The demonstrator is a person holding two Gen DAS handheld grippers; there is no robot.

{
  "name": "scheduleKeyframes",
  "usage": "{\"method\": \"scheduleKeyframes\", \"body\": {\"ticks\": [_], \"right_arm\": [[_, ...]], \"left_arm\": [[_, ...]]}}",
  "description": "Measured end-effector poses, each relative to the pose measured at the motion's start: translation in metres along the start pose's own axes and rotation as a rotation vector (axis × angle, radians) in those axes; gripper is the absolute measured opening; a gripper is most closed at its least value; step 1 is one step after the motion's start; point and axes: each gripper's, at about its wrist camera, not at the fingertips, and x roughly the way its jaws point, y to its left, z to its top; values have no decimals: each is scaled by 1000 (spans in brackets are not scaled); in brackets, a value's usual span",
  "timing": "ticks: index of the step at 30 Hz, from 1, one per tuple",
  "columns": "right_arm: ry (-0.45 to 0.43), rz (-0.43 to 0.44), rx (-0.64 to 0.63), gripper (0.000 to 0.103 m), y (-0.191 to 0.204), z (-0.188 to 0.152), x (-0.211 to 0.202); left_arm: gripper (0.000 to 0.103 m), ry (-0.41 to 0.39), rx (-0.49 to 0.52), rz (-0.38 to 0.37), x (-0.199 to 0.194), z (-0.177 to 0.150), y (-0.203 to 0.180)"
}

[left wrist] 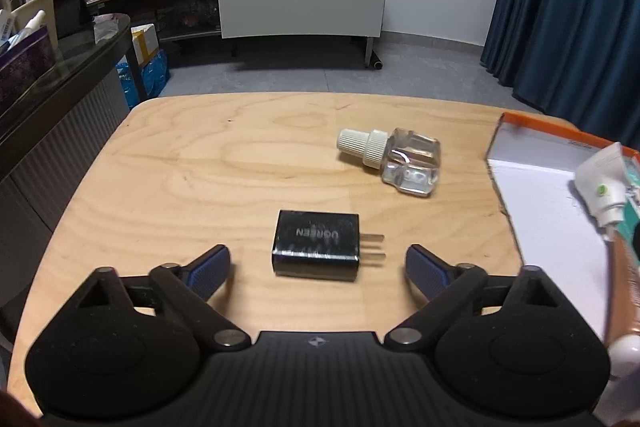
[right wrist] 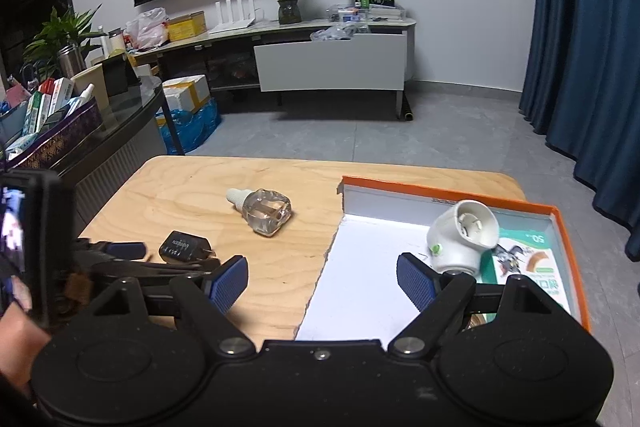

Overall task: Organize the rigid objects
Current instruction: 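Grasp the black charger with the left gripper while the right gripper grasps the glass-bottle plug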

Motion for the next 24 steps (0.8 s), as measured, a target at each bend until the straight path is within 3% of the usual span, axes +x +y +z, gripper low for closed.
{"method": "scheduleKeyframes", "body": {"ticks": [4,5,12,17,24], "right_arm": [[0,19,-19,96,2,5,13],[3,26,-23,96,3,7,17],[40,115,-115,96,17,27,57],[110,189,-267,96,35,46,105],[207,221,-350,96,48,62,173]], "left_arm": [[78,-26,3,2,3,0,4],[60,-38,16,-3,1,0,4],[61,-47,-9,-36,-14,-5,18],[61,-52,-59,-50,-34,-12,37],[61,-64,-119,-59,-49,-15,55]]}}
